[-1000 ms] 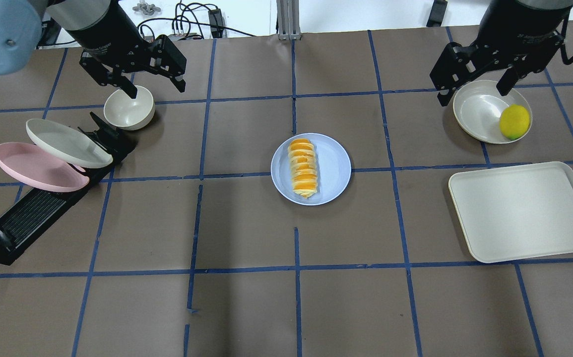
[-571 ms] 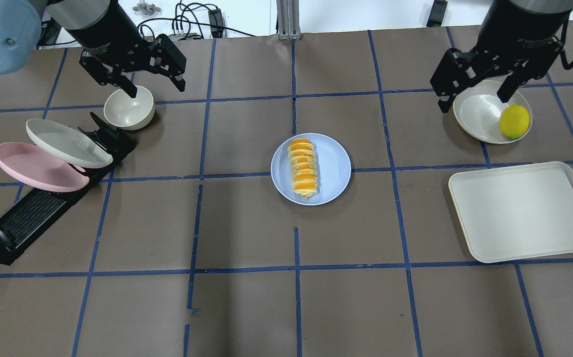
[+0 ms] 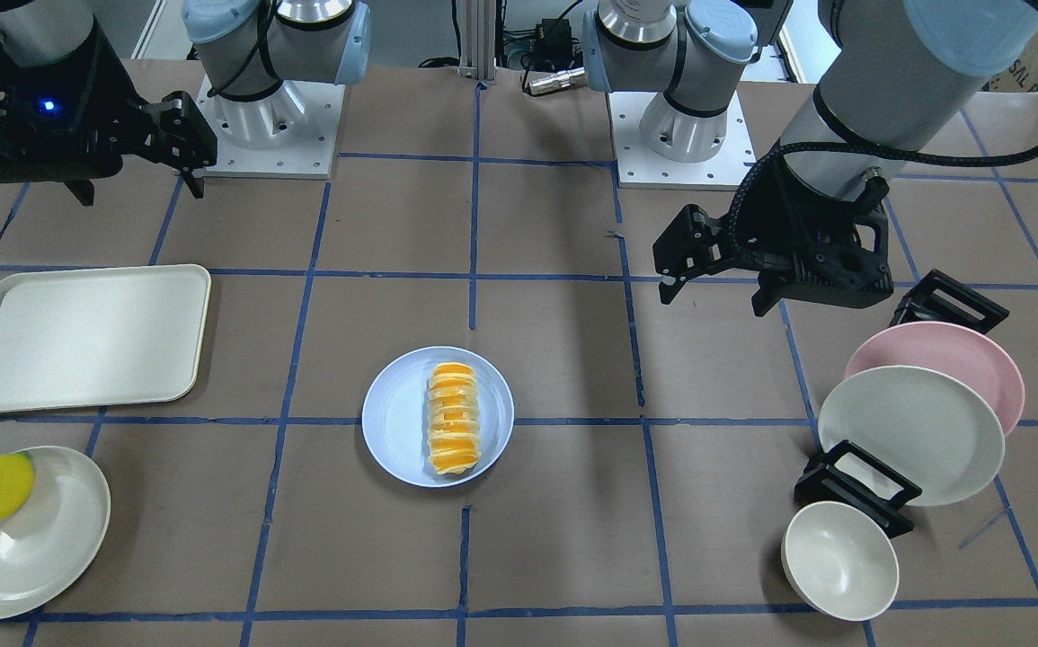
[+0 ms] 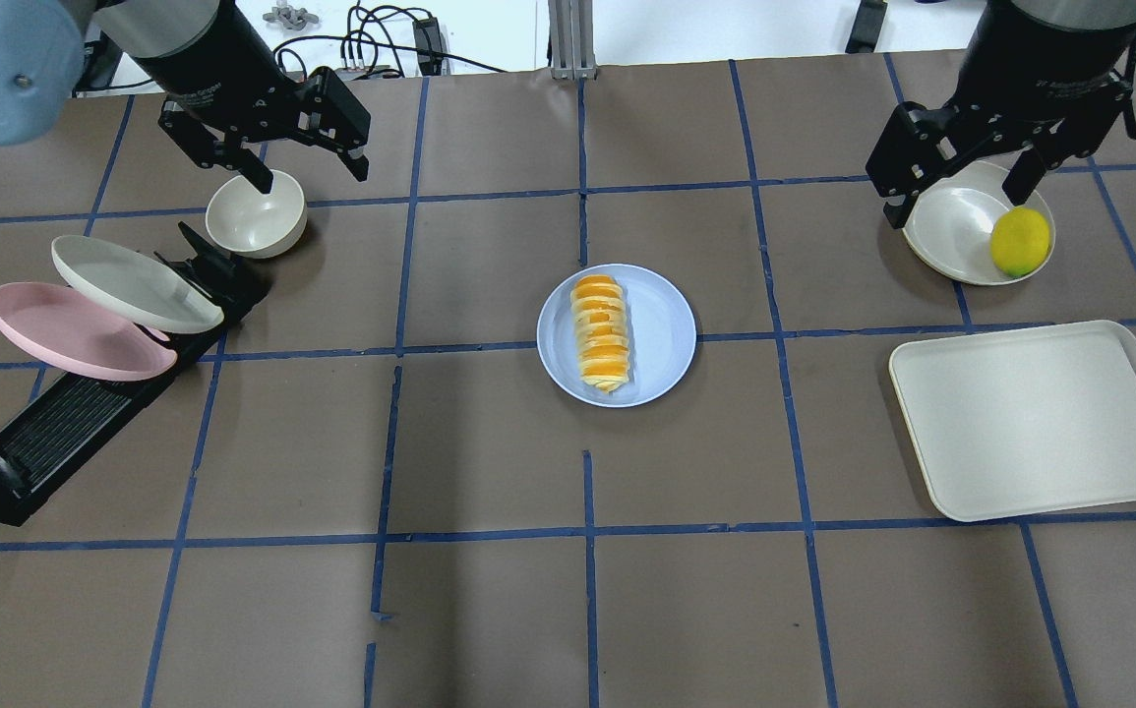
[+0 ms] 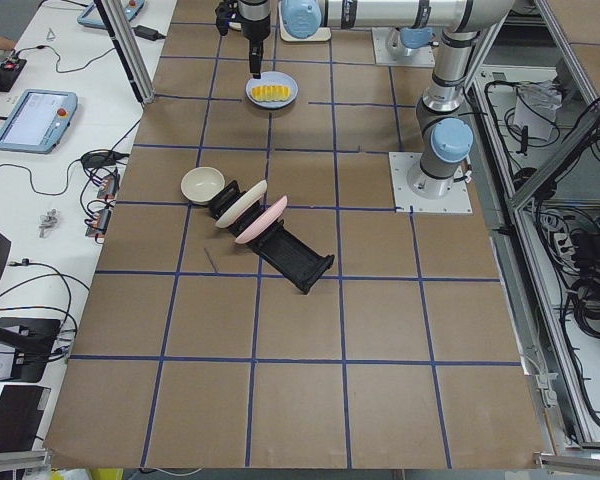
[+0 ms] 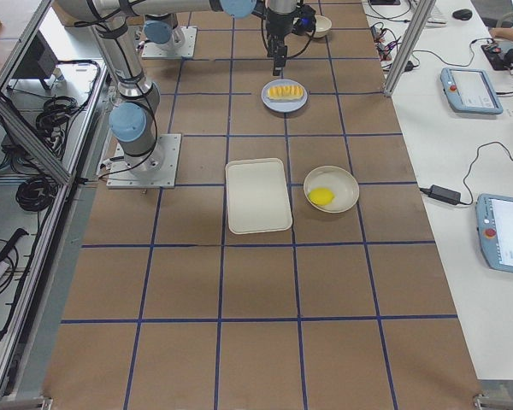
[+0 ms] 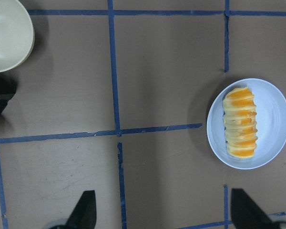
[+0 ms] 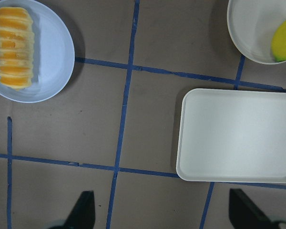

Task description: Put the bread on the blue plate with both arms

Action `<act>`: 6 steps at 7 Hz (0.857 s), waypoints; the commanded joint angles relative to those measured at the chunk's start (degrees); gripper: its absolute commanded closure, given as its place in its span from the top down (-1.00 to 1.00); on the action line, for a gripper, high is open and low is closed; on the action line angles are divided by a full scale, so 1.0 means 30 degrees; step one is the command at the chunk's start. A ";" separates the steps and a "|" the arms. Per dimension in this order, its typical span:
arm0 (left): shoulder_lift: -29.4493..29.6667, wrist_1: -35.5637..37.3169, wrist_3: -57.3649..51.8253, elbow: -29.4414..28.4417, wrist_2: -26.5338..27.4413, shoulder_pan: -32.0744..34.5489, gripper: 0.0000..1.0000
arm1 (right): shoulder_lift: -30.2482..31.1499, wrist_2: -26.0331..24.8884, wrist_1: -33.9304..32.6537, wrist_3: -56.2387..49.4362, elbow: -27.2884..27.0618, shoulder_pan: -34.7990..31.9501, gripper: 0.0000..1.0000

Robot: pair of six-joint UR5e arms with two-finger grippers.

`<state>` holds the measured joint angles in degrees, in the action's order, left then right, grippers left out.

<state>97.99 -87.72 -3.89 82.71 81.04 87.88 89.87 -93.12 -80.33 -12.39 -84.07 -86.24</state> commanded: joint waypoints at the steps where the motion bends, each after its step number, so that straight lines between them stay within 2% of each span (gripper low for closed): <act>1: 0.0030 0.0000 -0.0051 -0.0206 -0.0029 -0.0027 1.00 | -0.0014 -0.0015 0.0030 -0.0029 -0.0042 0.0007 1.00; 6: 0.0001 0.0059 -0.0081 0.0111 0.0029 0.0235 1.00 | 0.0015 -0.0015 -0.0028 -0.0029 -0.0042 0.0007 1.00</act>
<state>98.00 -87.62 -4.13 82.28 81.06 88.07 89.82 -93.18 -80.37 -12.44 -84.20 -86.25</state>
